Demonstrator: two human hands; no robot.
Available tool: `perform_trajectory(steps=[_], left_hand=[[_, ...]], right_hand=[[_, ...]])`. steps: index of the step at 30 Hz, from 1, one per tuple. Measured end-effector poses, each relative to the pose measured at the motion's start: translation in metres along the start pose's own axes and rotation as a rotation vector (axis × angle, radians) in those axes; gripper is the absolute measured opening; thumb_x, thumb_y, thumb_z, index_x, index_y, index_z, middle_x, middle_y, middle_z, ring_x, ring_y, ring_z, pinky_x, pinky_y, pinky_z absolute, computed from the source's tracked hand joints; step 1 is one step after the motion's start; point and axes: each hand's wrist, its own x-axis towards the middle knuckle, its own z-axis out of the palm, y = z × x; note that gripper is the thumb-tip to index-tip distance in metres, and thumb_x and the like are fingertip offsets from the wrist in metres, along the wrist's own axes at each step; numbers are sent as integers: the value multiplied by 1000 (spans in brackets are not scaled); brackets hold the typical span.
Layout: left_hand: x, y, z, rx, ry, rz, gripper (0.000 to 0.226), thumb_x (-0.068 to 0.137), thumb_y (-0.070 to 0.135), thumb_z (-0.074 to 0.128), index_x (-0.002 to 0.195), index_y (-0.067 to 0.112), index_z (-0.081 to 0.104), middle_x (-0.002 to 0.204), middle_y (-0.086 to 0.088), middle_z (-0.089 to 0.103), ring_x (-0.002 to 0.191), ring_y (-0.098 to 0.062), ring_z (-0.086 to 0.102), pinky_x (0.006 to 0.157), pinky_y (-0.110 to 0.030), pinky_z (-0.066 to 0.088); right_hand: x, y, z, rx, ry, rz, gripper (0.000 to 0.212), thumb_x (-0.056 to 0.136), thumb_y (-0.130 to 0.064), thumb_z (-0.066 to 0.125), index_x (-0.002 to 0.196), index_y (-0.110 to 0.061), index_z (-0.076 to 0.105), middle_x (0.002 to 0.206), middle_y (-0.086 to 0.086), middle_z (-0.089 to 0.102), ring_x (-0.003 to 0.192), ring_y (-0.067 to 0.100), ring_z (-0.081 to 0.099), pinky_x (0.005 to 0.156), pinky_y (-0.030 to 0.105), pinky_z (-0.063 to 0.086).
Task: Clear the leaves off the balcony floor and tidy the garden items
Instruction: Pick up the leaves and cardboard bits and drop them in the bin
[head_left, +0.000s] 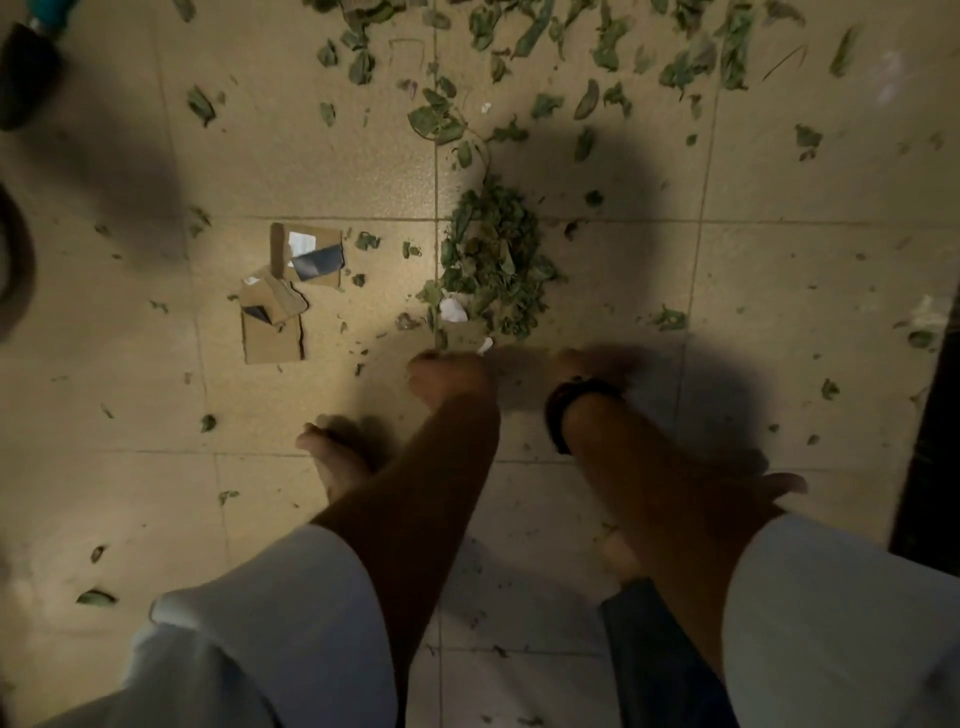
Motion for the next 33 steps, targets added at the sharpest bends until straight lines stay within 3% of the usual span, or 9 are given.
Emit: perform_trajectory(steps=[4, 9, 13, 15, 19, 23, 26, 30, 33], left_hand=[[-11, 34, 7, -131, -193, 266, 23, 89, 10, 60, 109, 21, 65, 108, 1, 68, 100, -19, 64, 88, -38, 57], [17, 31, -30, -137, 37, 347, 24, 93, 5, 54, 110, 20, 61, 112, 4, 59, 104, -14, 57, 79, -22, 48], [53, 32, -59, 55, 93, 285, 56, 81, 23, 77, 129, 11, 52, 129, -7, 52, 114, -23, 54, 92, -36, 53], [60, 35, -56, 218, 95, 237, 71, 75, 31, 82, 132, 10, 46, 132, -10, 46, 117, -27, 50, 100, -41, 49], [36, 53, -25, 198, -18, 358, 57, 81, 18, 76, 129, 8, 48, 130, -11, 49, 110, -26, 53, 92, -37, 53], [7, 65, 0, 98, -229, 508, 44, 85, 5, 68, 127, 12, 55, 111, 1, 58, 100, -16, 56, 78, -26, 53], [6, 71, -13, 78, -162, 571, 39, 89, 1, 60, 126, 14, 56, 110, 4, 57, 103, -13, 55, 79, -18, 49], [41, 68, -54, 109, 0, 629, 31, 93, 8, 56, 122, 18, 57, 119, 2, 60, 111, -14, 58, 93, -26, 50], [69, 65, -82, 172, 129, 707, 29, 93, 14, 60, 122, 17, 58, 122, -1, 60, 112, -14, 58, 98, -28, 50]], right_hand=[[-39, -65, 7, 411, -207, -290, 42, 90, -1, 48, 132, -2, 51, 121, 12, 60, 113, 23, 55, 95, 29, 44], [14, -16, -79, 88, 317, -294, 41, 87, 0, 46, 127, -7, 54, 124, 16, 57, 118, 34, 51, 95, 35, 38], [72, 5, -123, 29, -272, -115, 33, 98, 10, 34, 127, 26, 40, 134, 44, 39, 120, 48, 44, 72, 12, 43], [80, 5, -121, 137, -303, -116, 36, 102, 3, 29, 128, 25, 37, 138, 42, 37, 121, 45, 46, 63, 4, 41], [64, -4, -80, -84, 375, -76, 55, 93, -25, 56, 135, 2, 35, 141, 23, 41, 128, 35, 44, 101, 35, 40], [15, -49, -35, -138, 48, -545, 60, 82, -4, 56, 139, -8, 40, 134, 17, 49, 125, 32, 47, 103, 36, 42], [24, -42, -66, -53, 140, -593, 59, 81, 1, 52, 138, -12, 45, 132, 14, 53, 123, 29, 48, 99, 31, 39], [84, 13, -166, -181, 533, -244, 49, 84, -28, 54, 127, -7, 46, 128, 20, 50, 118, 37, 49, 97, 41, 42], [109, 54, -231, -174, 542, 37, 59, 92, -33, 48, 142, -4, 31, 145, 27, 33, 132, 46, 34, 109, 53, 29]])
